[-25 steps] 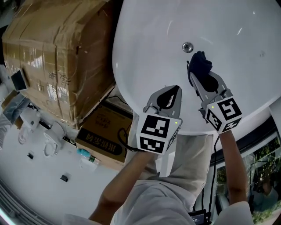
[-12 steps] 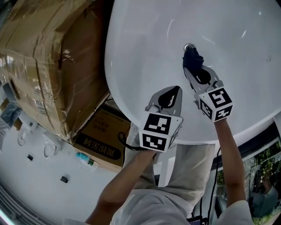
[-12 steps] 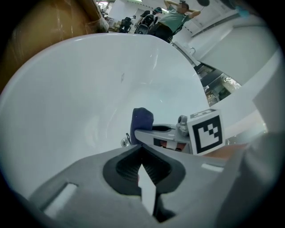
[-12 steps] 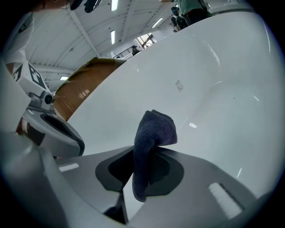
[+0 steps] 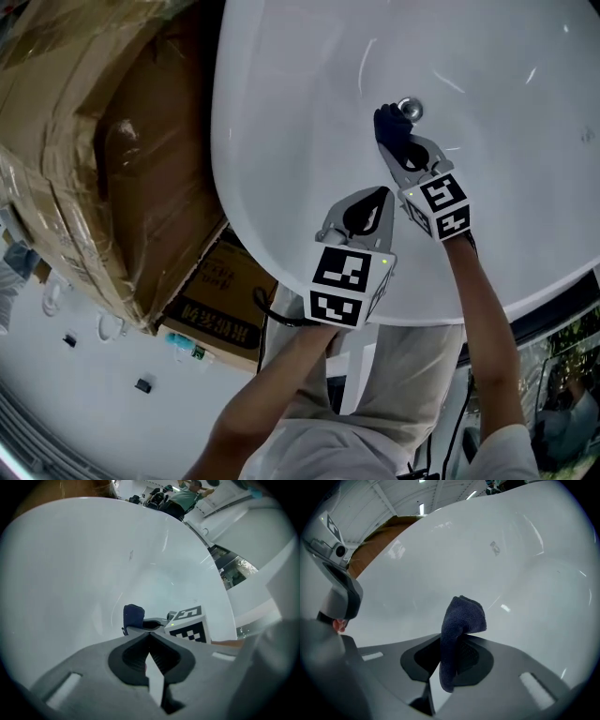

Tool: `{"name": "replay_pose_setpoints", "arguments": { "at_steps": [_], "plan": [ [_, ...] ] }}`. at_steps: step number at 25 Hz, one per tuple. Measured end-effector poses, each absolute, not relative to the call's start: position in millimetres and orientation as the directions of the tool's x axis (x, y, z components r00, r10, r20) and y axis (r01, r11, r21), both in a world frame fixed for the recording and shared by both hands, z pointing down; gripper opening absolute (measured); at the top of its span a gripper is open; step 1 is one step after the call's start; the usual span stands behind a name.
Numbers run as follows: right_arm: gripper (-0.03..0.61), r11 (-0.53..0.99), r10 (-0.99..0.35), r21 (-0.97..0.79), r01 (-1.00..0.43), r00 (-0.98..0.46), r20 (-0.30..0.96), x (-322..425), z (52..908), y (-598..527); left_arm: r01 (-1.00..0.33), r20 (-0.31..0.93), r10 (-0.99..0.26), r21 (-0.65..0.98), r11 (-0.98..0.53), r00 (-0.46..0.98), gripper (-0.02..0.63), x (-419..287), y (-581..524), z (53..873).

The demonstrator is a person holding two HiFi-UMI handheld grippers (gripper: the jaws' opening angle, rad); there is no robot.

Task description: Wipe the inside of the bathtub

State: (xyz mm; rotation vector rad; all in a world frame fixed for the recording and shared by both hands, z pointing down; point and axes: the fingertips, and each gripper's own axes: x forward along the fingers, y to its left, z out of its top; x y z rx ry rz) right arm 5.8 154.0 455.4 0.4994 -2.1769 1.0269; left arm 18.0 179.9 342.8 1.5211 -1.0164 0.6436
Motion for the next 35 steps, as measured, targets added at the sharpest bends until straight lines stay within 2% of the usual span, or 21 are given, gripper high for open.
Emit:
{"name": "replay_pose_setpoints", "arguments": {
  "at_steps": [15,23,29,35],
  "plan": [
    [0.054,0.634,0.060,-0.525,-0.567,-0.641,0.765,-12,563,171,-0.877,0.861,-0.226,0.478,0.053,0.456,-0.002,13,184,380],
    [0.054,0.650,0.094,-0.549,-0.525,-0.661,0.744,-22,587,168,-0.885,0.871,-0.220,0.461,0.060,0.439,-0.002,6,186,396],
    [0.052,0.616,0.064,-0.547,-0.567,-0.657,0.751,-16,606,151,-0.887,0.874,-0.219,0.457,0.068,0.434,-0.002,3,186,403],
    [0.052,0.611,0.137,-0.583,-0.536,-0.653,0.745,-30,619,158,-0.888,0.875,-0.222,0.454,0.068,0.431,-0.002,-2,182,403]
  ]
}}
